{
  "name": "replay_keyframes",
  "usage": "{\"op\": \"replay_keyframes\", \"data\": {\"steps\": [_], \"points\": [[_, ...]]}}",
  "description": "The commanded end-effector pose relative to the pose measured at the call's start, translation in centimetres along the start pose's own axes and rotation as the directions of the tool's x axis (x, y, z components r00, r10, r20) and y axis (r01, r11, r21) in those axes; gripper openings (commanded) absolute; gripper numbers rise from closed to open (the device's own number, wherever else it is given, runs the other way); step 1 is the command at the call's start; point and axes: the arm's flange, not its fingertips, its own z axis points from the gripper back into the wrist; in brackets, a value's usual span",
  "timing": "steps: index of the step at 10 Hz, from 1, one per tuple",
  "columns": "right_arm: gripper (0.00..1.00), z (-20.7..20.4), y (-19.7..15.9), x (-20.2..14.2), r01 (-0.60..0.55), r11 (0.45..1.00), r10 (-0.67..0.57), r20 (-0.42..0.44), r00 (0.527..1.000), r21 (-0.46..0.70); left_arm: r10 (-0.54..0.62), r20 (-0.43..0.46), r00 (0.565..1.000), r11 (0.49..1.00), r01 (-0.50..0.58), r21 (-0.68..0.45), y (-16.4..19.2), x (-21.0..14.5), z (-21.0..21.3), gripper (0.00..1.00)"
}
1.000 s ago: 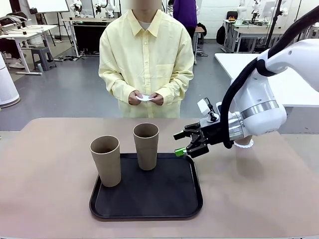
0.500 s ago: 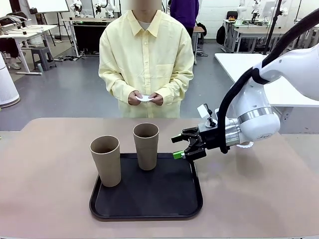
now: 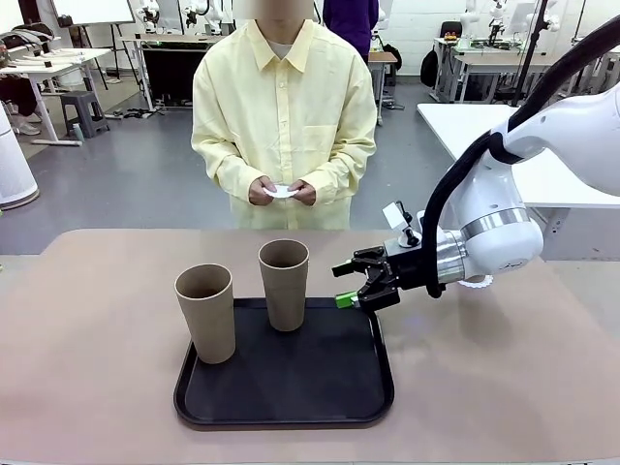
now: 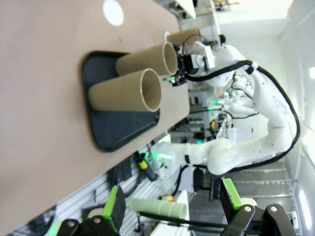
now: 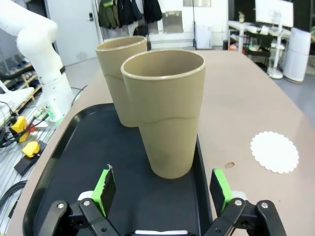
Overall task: Place coasters on the table and set cups on them.
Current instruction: Take one Reusable plastic cup from the Flat Tray and place it on a coaster set by the human.
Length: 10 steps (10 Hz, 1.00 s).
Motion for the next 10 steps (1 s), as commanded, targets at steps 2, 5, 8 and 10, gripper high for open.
{"op": "replay_keyframes", "data": {"steps": [2, 5, 8, 10], "points": [[1.0, -2.1, -1.5, -0.4, -0.037, 0.999, 0.036, 0.09, 0.995, 0.009, -0.009, 0.002, 1.0, 1.0, 0.009, -0.01, 0.0, -0.1, 0.1, 1.0], [1.0, -3.8, -2.1, -0.9, -0.049, 0.999, 0.048, 0.087, 0.995, 0.016, -0.009, 0.002, 1.0, 1.0, 0.009, -0.01, 0.0, -0.1, 0.1, 1.0], [1.0, -4.8, -2.2, -1.2, -0.082, 0.995, 0.078, 0.074, 0.994, 0.052, -0.009, 0.002, 1.0, 1.0, 0.009, -0.01, 0.0, -0.1, 0.1, 1.0], [1.0, -5.3, -2.3, -1.5, -0.082, 0.995, 0.078, 0.07, 0.994, 0.057, -0.009, 0.002, 1.0, 1.0, 0.009, -0.01, 0.0, -0.1, 0.1, 1.0]]}}
